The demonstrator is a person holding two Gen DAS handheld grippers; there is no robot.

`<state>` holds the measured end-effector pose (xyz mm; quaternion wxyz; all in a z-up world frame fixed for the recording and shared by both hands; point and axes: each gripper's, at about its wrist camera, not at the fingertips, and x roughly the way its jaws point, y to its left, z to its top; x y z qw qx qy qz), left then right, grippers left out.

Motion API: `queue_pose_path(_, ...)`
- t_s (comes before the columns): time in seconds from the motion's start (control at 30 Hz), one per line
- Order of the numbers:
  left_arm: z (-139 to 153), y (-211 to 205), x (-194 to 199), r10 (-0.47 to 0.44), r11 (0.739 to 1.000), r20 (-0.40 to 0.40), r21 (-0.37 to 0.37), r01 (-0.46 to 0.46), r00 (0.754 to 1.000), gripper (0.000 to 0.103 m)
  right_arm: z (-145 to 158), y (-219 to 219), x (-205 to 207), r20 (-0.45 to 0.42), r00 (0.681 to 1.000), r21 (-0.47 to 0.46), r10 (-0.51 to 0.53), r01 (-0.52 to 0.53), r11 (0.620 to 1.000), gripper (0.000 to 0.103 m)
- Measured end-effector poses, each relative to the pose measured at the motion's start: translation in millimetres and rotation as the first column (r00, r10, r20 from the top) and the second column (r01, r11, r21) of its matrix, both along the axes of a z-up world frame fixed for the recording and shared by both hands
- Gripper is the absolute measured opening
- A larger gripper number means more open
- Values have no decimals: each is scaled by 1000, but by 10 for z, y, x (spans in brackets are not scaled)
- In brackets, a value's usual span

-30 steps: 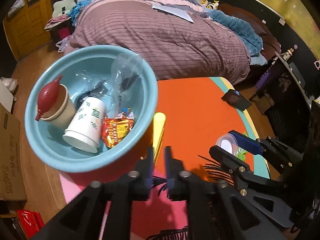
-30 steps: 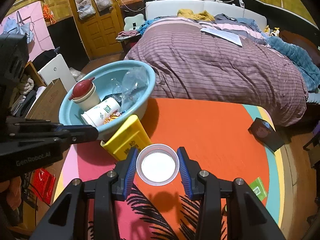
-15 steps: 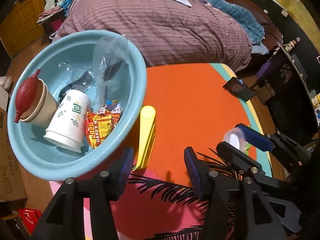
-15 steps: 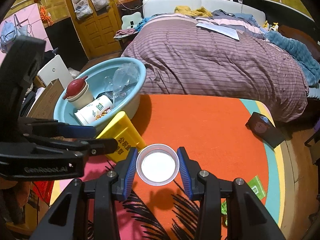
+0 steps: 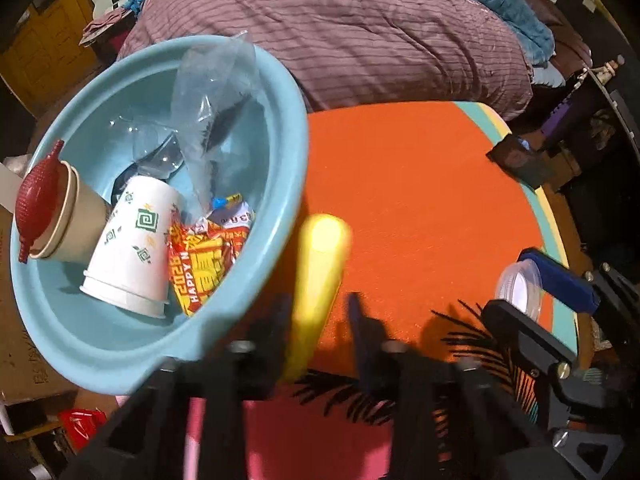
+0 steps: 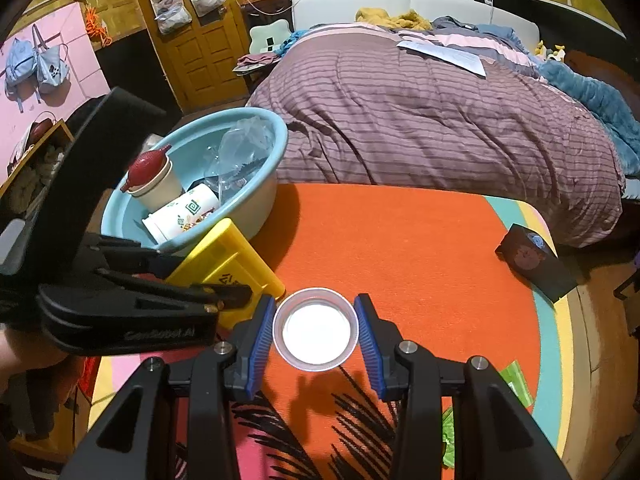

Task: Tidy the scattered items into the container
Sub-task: 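Carry yellow sign with left tool while right tool carries white lid over basin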

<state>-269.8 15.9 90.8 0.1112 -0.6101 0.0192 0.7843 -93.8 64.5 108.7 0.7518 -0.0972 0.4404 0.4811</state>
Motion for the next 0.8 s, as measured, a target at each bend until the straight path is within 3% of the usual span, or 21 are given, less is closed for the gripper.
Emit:
queue_pose_path(0.17, -8, -37, 12, 10, 999, 13, 35, -11, 1000, 12, -22, -2, 22, -1, 1000, 2, 3, -3, 1000, 43)
queue_pose_path(0.4, 71, -39, 60, 13, 999, -8, 52, -12, 1000, 11, -3, 14, 9, 0, 1000, 5, 7, -7, 1000, 43)
queue_pose_path(0.8, 630, -343, 232, 45, 997, -85, 70, -39, 995, 11, 394, 153, -111, 36, 999, 32, 26, -27, 999, 43)
